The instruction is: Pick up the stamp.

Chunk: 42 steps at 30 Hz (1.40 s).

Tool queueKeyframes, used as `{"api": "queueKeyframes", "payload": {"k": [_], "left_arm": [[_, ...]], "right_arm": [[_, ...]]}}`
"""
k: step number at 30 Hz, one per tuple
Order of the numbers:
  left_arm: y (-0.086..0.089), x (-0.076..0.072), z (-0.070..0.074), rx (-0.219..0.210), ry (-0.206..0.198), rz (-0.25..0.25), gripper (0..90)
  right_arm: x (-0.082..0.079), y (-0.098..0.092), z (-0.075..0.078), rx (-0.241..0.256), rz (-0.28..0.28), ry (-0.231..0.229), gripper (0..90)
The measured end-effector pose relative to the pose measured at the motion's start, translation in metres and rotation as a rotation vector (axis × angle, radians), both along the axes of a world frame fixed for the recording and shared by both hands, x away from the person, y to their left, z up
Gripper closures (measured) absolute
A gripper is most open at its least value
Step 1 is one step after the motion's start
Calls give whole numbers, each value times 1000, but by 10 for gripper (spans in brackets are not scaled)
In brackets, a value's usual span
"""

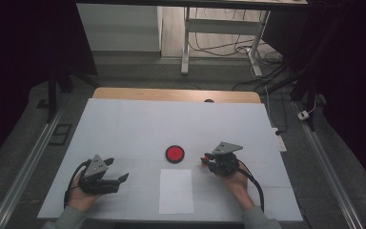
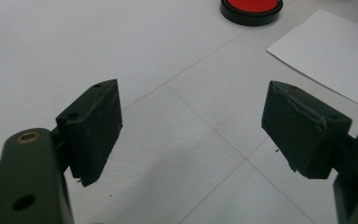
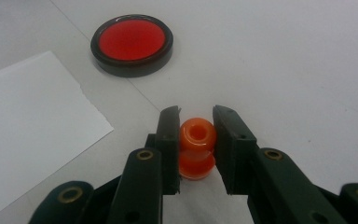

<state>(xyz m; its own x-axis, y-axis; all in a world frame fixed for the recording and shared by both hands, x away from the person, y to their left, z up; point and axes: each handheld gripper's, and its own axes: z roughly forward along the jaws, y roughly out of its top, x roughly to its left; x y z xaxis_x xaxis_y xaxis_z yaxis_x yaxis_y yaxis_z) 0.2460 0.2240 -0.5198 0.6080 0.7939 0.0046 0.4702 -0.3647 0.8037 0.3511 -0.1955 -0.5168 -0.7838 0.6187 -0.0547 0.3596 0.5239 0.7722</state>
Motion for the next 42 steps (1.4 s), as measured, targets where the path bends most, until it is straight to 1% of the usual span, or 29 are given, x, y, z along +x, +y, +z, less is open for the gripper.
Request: {"api": "queueKeyframes", "payload": {"k": [3,7,20,22,25,29,32,35,37,42], "left_arm": [[0,0,0,0,0,1,203],[0,0,0,0,-1,2,204],[2,0,0,-3,0,7,204],[2,0,0,-4,1,8,204],[2,1,0,-2,2,7,204],[2,1,0,1,2,7,204],[2,1,-1,0,3,8,204],[2,1,-1,2,3,9,204],[2,1,-1,3,4,9,204],[2,1,-1,4,5,12,204]], "right_arm": [[0,0,0,0,-1,0,716],[-1,-1,2,24,1,-8,717],[-2,-3,6,41,-4,-20,718],[-3,-4,8,57,-4,-30,718],[-4,-5,11,65,-5,-32,719],[-6,-7,15,94,-5,-42,719],[-8,-8,18,103,-7,-56,719],[-9,-9,20,113,-11,-60,719],[-10,-9,22,135,-10,-68,719],[-12,-11,25,150,-11,-74,719]]}}
